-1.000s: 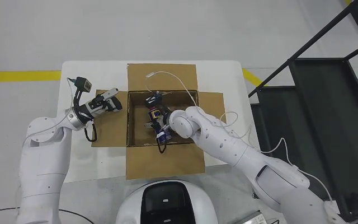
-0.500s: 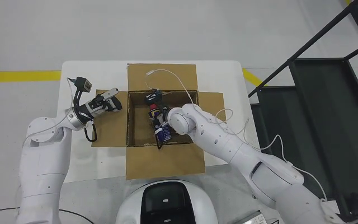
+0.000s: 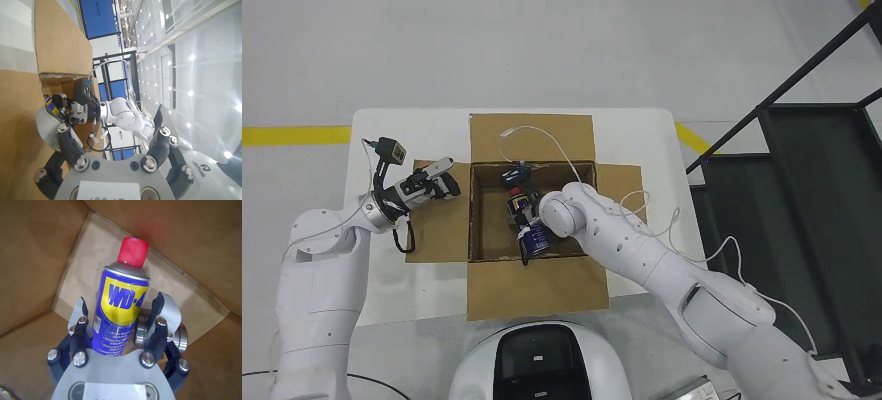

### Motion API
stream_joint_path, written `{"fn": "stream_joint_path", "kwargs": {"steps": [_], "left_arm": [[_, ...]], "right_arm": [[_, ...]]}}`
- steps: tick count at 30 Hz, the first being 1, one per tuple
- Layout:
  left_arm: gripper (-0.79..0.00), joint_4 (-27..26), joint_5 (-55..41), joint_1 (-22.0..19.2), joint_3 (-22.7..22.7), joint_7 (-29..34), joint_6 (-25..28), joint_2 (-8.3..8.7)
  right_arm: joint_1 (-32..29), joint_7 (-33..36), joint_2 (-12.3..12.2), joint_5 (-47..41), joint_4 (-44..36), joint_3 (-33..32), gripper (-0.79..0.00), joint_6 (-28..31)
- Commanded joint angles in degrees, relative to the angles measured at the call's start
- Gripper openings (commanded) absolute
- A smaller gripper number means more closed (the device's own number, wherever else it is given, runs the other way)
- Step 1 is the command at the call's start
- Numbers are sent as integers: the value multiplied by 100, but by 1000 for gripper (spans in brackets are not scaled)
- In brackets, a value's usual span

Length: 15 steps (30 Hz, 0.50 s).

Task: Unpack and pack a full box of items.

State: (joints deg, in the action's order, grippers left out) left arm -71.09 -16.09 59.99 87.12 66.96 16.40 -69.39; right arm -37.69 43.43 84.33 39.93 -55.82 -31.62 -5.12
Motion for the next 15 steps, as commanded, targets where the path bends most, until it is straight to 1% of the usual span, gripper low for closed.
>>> {"fn": "stream_joint_path", "kwargs": {"steps": [1,5,6,9,11,15], "left_arm": [[0,0,0,0,0,0,0,0],[0,0,0,0,0,0,0,0],[0,0,0,0,0,0,0,0],[0,0,0,0,0,0,0,0],[0,0,0,0,0,0,0,0],[0,0,0,0,0,0,0,0]], "right_arm": [[30,-3,45,-11,99,17,-166,17],[100,-18,143,-15,319,48,-200,42],[116,-23,166,-18,370,52,-262,50],[156,-23,233,-12,497,73,-511,84],[175,-32,273,-3,565,83,-776,100],[198,-66,328,75,573,79,-785,86]]}}
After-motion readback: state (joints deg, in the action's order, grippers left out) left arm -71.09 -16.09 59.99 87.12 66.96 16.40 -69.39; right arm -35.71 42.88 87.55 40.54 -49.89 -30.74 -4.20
